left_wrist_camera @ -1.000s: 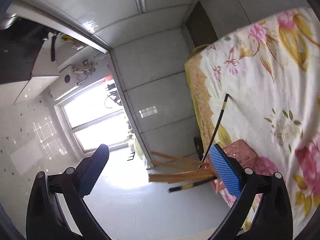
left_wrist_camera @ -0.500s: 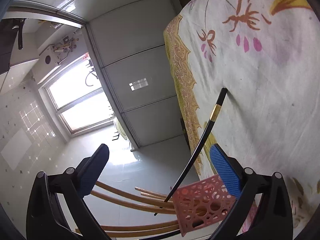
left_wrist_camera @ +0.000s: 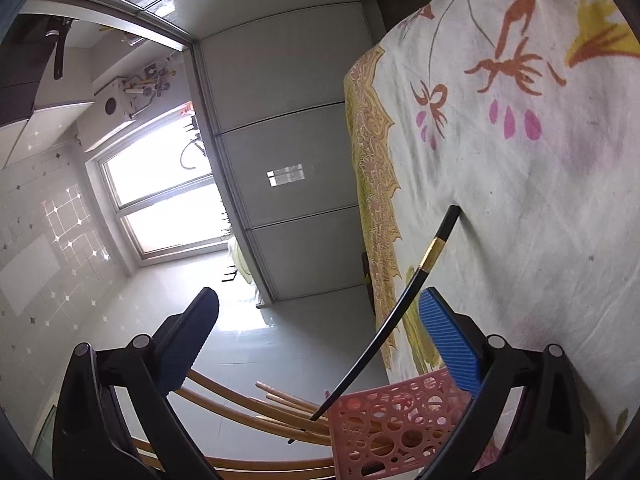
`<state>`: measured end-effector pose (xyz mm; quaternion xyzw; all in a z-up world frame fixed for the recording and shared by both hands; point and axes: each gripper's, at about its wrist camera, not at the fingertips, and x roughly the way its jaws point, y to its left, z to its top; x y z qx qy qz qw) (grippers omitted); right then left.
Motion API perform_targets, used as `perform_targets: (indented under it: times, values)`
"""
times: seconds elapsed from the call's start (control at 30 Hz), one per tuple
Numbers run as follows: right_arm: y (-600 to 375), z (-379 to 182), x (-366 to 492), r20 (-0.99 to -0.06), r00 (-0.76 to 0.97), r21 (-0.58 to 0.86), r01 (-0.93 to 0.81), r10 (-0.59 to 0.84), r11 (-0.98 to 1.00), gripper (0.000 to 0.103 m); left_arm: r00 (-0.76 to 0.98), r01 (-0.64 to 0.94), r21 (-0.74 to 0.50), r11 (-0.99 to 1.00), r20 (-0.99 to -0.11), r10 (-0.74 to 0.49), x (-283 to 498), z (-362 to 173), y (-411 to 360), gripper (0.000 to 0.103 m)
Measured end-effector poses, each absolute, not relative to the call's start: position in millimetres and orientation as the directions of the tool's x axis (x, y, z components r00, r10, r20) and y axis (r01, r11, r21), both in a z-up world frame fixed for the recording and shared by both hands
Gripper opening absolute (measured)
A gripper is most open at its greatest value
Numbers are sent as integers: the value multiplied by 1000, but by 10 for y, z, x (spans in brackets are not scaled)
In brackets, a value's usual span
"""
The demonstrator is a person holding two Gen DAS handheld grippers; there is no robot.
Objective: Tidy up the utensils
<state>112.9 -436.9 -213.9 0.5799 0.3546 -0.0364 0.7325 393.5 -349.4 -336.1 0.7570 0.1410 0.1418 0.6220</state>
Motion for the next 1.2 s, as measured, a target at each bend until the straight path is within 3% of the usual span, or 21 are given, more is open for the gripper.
perform_targets:
  times: [0.13,0.2,0.47,0.53,0.6,0.63,0.7,0.87,1.0,1.1,1.2]
  values:
    - [-4354,-2158,1132,-567,741,820,468,361,329,83,917,62,979,-194,21,397,4020,-3350,-3524,95]
    - [-4358,-2180,1132,-568,736,820,472,368,322,83,914,94,974,-205,-2,406,4100,-3362,-3540,89]
    - [-4403,-2188,1121,-565,740,823,476,363,311,83,862,286,943,-170,-176,475,4221,-3295,-3480,84]
    - [-4396,-2208,1136,-565,736,824,477,372,306,83,820,371,917,-145,-249,515,4315,-3305,-3450,70]
    - [-4394,-2209,1141,-567,735,822,479,372,308,83,760,451,887,-100,-323,564,4435,-3331,-3406,27]
    - [-4400,-2207,1136,-567,736,822,480,370,306,83,735,476,877,-67,-355,578,4492,-3337,-3394,12]
    - [-4415,-2207,1127,-566,738,823,482,368,301,83,756,433,900,-58,-328,566,4536,-3304,-3381,11]
    - [-4394,-2239,1161,-555,730,831,478,398,283,83,835,279,939,203,-341,431,4437,-2613,-3520,6]
    - [-4307,-2211,1181,-553,722,833,465,416,301,83,881,180,836,518,-371,294,4314,-1590,-3416,5]
    - [-4249,-2180,1178,-557,720,829,459,413,319,83,907,186,655,733,-402,129,4165,-789,-3170,5]
    - [-4188,-2151,1187,-559,718,827,450,414,337,83,879,268,340,901,-470,-84,3989,-99,-2763,5]
